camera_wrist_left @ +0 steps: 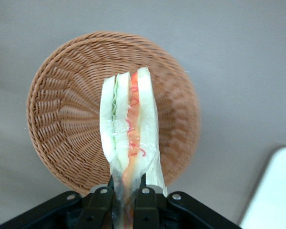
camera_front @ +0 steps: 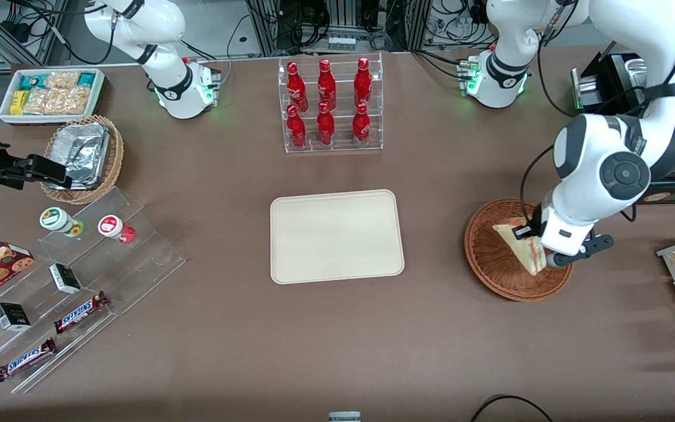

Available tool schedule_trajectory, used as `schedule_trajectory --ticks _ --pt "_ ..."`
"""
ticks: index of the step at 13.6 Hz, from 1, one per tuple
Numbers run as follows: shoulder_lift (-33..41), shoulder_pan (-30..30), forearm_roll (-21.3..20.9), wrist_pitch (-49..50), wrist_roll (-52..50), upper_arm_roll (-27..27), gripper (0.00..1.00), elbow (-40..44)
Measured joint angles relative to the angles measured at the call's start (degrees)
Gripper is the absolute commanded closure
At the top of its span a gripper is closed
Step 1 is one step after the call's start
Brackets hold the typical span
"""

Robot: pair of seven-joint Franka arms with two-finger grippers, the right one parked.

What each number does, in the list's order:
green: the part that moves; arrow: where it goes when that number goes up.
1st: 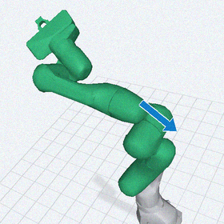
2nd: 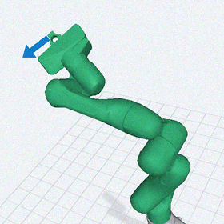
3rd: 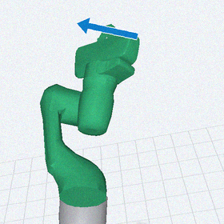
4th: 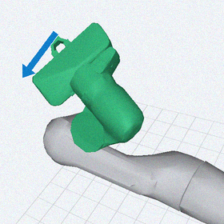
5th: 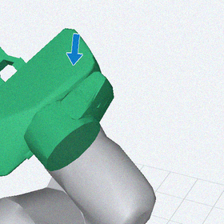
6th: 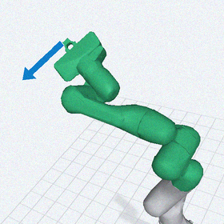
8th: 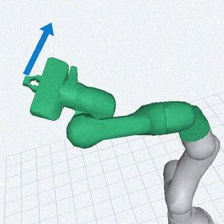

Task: Place sandwich from basket to tray
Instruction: 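Close the left gripper on the sandwich and lift it, then carry the sandwich with the left gripper over the cream tray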

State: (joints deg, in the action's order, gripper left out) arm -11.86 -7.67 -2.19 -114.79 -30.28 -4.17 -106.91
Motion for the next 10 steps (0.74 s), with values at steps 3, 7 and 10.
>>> schedule_trajectory --ticks 3,7,10 --pt "-0.3 -6.0 0.0 3.3 -0.2 -0.2 1.00 4.8" --pt "-3.5 -15.6 0.1 3.4 -5.3 -0.4 1.00 8.6" --pt "-9.8 -22.3 0.1 3.5 -8.0 -0.5 1.00 13.1"
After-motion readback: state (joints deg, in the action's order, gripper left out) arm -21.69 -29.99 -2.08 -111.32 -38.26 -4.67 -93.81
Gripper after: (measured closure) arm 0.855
